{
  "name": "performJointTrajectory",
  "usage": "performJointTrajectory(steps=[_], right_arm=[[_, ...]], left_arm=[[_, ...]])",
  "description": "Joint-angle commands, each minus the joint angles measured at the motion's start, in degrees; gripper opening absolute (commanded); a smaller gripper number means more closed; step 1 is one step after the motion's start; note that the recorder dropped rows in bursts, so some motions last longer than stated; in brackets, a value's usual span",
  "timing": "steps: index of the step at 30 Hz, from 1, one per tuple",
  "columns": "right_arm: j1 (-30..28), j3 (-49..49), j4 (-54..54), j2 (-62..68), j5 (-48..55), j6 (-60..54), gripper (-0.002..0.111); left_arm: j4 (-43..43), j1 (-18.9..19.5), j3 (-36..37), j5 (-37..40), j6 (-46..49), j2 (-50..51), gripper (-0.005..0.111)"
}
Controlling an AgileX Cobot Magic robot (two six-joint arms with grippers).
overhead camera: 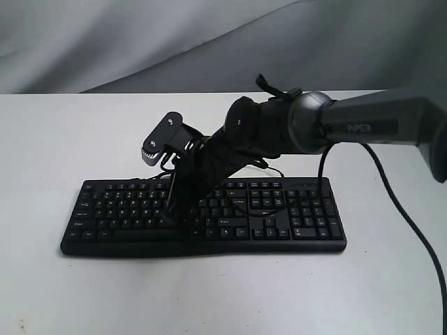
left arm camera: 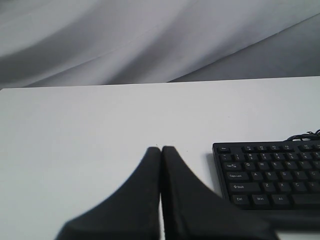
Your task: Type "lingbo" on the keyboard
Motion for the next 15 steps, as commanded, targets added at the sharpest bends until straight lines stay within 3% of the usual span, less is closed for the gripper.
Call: performJointTrajectory(steps=[1, 15], right_arm=[[1.5, -0.3, 0.6, -0.4, 1.4, -1.1, 0.0], [3.6, -0.3, 1.4, -0.4, 2.9, -2.9, 0.0]], left_arm=[[-0.5, 0.1, 0.2, -0.3, -0.2, -0.1, 0.001], [-0.5, 0.1, 0.2, -0.3, -0.2, -0.1, 0.001]])
